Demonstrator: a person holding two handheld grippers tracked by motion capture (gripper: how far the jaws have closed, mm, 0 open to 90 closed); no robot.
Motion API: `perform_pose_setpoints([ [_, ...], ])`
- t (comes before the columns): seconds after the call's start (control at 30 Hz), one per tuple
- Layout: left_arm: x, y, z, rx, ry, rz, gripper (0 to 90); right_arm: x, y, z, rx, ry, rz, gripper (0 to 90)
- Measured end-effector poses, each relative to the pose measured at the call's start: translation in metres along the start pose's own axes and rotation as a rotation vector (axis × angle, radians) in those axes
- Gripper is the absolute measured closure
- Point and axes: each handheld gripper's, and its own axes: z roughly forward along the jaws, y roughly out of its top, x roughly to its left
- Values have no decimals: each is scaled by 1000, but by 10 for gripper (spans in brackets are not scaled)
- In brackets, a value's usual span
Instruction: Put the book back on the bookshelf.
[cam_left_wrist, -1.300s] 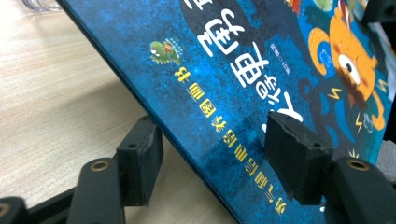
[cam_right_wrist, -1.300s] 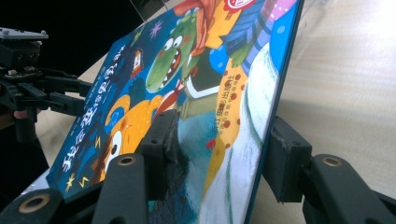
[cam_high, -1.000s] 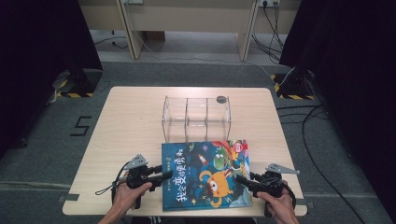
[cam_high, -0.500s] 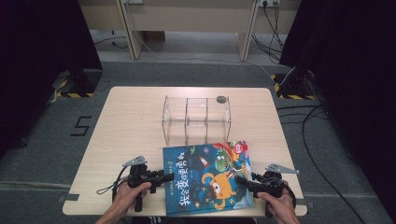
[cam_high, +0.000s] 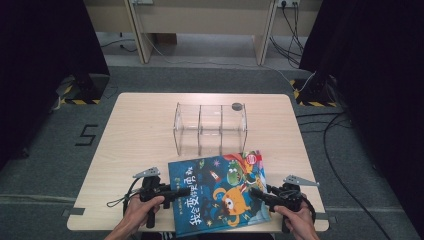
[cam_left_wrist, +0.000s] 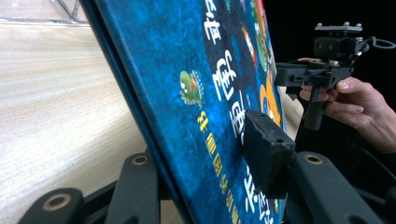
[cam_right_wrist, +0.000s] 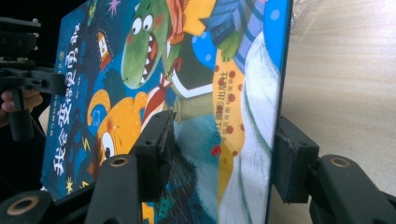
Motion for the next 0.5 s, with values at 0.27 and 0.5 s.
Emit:
perform_pose_setpoints([
  [0.27,-8,2,-3,5,7,3,589,-1,-2,2,21,-3,46,426],
  [0.5,-15,3,-5,-10,4,-25,590,-1,-3,7,63,-50,62,373],
])
